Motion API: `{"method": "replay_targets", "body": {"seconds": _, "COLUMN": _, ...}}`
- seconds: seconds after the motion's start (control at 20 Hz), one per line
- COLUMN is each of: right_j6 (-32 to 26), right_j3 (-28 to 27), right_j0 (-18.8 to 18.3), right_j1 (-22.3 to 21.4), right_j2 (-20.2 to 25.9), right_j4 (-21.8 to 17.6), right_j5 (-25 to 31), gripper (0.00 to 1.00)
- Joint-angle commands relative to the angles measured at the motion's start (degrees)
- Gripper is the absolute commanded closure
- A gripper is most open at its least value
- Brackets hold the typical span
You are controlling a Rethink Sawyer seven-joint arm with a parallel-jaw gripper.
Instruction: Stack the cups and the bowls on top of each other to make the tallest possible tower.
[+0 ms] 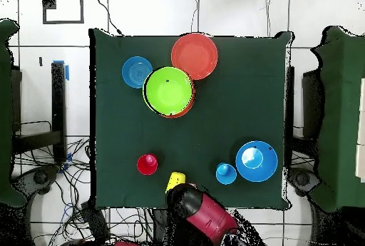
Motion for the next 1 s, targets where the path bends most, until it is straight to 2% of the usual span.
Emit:
{"method": "replay_targets", "body": {"seconds": 0.05, "right_j6": -3.7, "right_j3": -14.8, "right_j0": 0.6, "right_j1": 1.8, "right_j2": 1.5, "right_j4": -4.2, "right_j5": 6.6, "gripper": 1.00}}
{"method": "replay_targets", "body": {"seconds": 0.3, "right_j6": -4.8, "right_j3": -21.9, "right_j0": 1.9, "right_j1": 3.3, "right_j2": 0.0, "right_j4": -7.5, "right_j5": 11.8, "gripper": 1.00}}
{"method": "replay_targets", "body": {"seconds": 0.45, "right_j6": -5.1, "right_j3": -25.3, "right_j0": 0.8, "right_j1": 4.6, "right_j2": 1.4, "right_j4": -9.0, "right_j5": 13.5, "gripper": 1.00}}
{"method": "replay_targets", "body": {"seconds": 0.7, "right_j6": -4.4, "right_j3": -26.8, "right_j0": -0.3, "right_j1": 4.8, "right_j2": 2.6, "right_j4": -10.4, "right_j5": 13.9, "gripper": 1.00}}
{"method": "replay_targets", "body": {"seconds": 1.0, "right_j6": -3.7, "right_j3": -28.6, "right_j0": -0.2, "right_j1": 3.5, "right_j2": 2.6, "right_j4": -11.3, "right_j5": 17.9, "gripper": 1.00}}
